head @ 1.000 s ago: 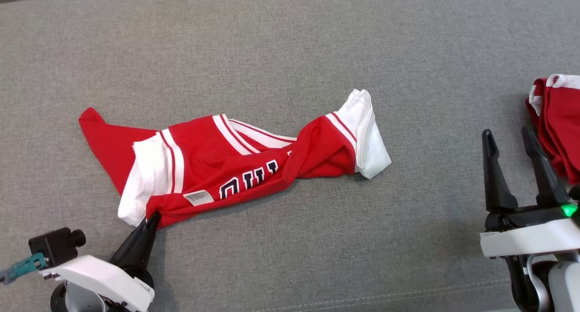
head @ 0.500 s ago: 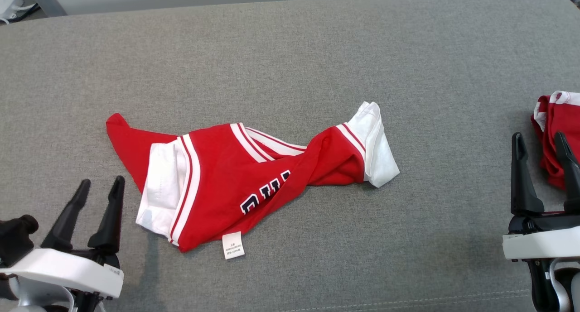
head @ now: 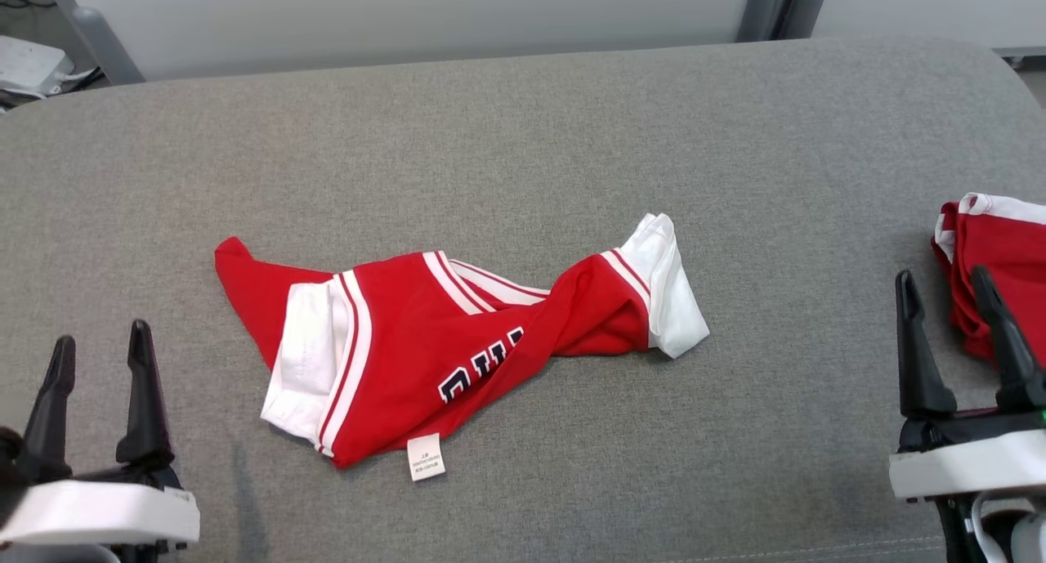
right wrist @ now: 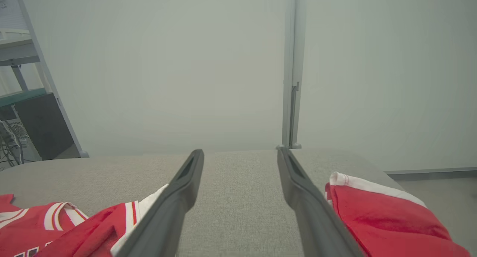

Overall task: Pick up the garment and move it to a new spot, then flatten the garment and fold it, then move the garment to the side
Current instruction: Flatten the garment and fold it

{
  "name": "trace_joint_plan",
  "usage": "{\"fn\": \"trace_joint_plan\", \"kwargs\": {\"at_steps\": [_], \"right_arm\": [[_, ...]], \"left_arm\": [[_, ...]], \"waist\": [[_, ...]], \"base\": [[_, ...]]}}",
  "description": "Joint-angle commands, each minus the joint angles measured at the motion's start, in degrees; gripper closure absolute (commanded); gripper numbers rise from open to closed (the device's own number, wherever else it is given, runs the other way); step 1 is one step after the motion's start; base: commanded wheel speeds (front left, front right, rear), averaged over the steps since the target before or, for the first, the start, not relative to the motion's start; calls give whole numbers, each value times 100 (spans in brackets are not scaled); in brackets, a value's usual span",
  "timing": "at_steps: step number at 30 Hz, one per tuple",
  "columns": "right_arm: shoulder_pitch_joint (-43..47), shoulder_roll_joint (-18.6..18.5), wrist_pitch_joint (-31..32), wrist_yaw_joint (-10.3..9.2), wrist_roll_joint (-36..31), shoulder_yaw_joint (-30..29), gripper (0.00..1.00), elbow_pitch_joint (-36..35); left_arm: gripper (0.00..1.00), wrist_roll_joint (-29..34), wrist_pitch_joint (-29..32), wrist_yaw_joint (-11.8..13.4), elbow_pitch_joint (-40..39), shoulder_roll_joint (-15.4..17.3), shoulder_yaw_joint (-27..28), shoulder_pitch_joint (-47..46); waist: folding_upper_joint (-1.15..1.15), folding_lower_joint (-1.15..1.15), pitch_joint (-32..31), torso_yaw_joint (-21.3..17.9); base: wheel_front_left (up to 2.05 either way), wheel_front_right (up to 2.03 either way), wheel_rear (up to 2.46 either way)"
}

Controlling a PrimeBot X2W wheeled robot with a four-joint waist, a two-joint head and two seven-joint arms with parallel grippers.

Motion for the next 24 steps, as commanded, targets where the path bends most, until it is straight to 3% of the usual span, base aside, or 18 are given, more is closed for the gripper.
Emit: {"fn": "trace_joint_plan", "kwargs": {"at_steps": [1, 11, 24], "right_arm": [[70, -47, 22, 19, -35, 139, 0, -90], [662, 110, 63, 19, -51, 187, 0, -67], [832, 212, 163, 19, -106, 178, 0, -292]], "left_arm": [[0, 53, -104, 45, -150, 99, 251, -51], [0, 79, -355, 91, -21, -87, 159, 440], [0, 124, -334, 144, -140, 19, 188, 492]], "waist": [[0, 0, -92, -2], [0, 0, -463, 57], [0, 0, -491, 67]], "base": [[0, 0, 0], [0, 0, 0], [0, 0, 0]]}}
